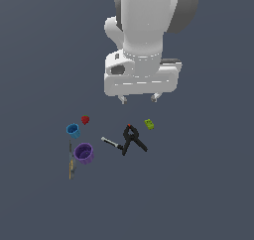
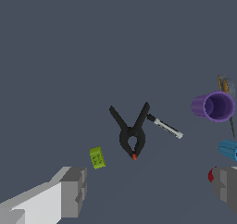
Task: Pick up a designated object from a clutter of objects.
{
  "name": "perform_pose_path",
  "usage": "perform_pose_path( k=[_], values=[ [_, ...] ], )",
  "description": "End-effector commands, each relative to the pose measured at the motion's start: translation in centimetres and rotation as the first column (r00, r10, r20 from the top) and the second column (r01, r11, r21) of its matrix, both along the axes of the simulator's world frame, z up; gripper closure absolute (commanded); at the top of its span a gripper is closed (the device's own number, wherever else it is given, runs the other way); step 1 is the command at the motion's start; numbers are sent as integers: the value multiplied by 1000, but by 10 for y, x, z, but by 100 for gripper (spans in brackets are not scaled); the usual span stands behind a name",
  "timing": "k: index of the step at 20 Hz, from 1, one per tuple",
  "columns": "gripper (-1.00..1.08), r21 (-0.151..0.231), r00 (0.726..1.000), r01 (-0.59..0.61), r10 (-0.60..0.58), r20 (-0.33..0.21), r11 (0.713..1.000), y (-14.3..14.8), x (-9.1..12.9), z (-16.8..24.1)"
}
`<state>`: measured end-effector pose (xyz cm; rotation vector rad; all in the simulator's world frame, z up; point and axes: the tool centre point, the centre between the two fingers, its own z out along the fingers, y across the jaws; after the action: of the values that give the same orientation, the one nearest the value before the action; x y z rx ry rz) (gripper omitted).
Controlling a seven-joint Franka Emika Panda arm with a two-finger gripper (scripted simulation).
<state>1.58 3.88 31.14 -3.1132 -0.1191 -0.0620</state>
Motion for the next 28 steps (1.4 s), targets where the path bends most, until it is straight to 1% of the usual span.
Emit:
perform_pose_path(
  k=[1,7,12,16,21,28],
  values=[
    [-92,-4,1000,-10,10,-2,1000,4,-1,-11],
    [-92,-17,999,-51,51,-8,999,17,-7,-53],
    [-92,-29,995,-103,103,-14,994,32,-20,-102],
    [-92,-35,988,-151,151,-21,988,46,-36,-142],
    [-92,-37,977,-212,211,-28,977,62,-61,-188],
    [-92,-32,962,-273,272,-35,962,76,-92,-229]
  ],
)
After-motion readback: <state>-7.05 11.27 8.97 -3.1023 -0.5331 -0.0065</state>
